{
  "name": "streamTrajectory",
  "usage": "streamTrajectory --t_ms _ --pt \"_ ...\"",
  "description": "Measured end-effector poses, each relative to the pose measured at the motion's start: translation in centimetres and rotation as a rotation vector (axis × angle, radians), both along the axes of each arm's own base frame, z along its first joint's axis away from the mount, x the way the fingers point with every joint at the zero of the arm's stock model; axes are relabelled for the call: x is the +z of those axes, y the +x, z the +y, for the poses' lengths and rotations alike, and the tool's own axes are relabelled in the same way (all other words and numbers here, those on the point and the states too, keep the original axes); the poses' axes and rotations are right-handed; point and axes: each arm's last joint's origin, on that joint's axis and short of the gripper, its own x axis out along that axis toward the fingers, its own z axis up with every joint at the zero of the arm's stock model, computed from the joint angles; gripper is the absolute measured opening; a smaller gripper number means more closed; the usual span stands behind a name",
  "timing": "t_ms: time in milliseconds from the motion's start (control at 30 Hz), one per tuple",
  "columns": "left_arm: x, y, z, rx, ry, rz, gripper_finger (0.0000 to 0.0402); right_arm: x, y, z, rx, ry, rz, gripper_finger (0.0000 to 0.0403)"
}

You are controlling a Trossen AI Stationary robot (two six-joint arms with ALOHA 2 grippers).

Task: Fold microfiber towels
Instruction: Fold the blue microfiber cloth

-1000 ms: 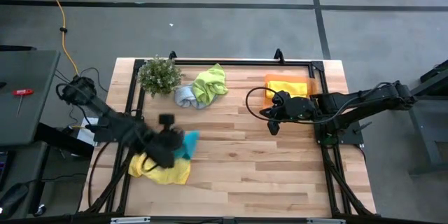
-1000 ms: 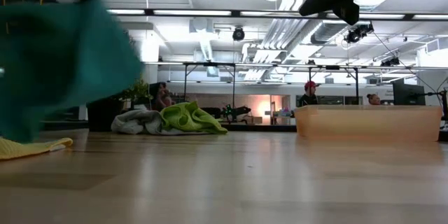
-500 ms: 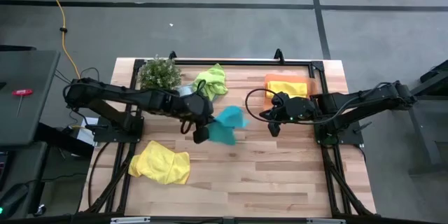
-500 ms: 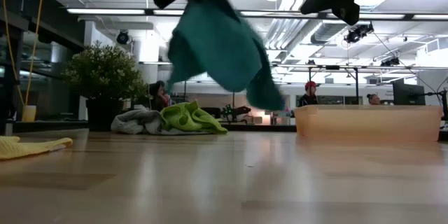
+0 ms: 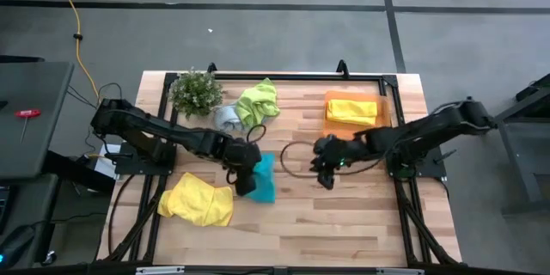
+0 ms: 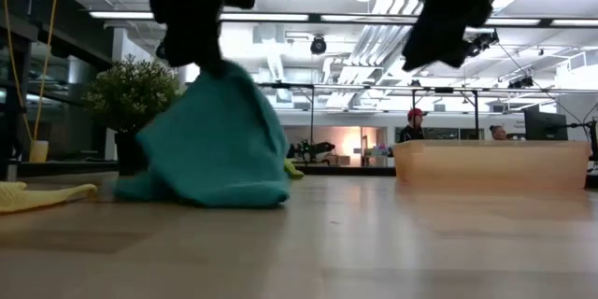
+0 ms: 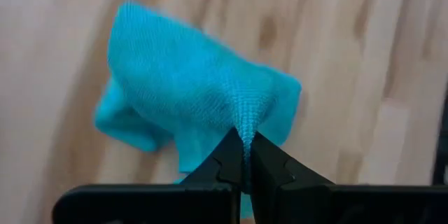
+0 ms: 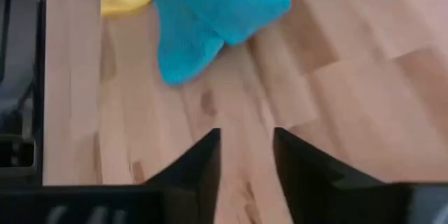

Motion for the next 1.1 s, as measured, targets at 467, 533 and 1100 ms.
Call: streamTrajectory --t_ms 467,533,1100 --pt "2.0 1.8 -0.4 -0.135 -0.063 -0.173 0.0 -2.5 2.5 1.6 0.088 0.0 -0.026 0.021" --pt "3.0 2.9 0.2 -0.134 -0.064 -0.247 0.0 -1.7 2.0 1.4 0.083 -0.004 -0.041 0.0208" --pt "-1.0 3.0 1.6 -0.193 0.137 -0.142 0.0029 1.5 -1.1 0.4 0.012 -0.075 -0.068 0.02"
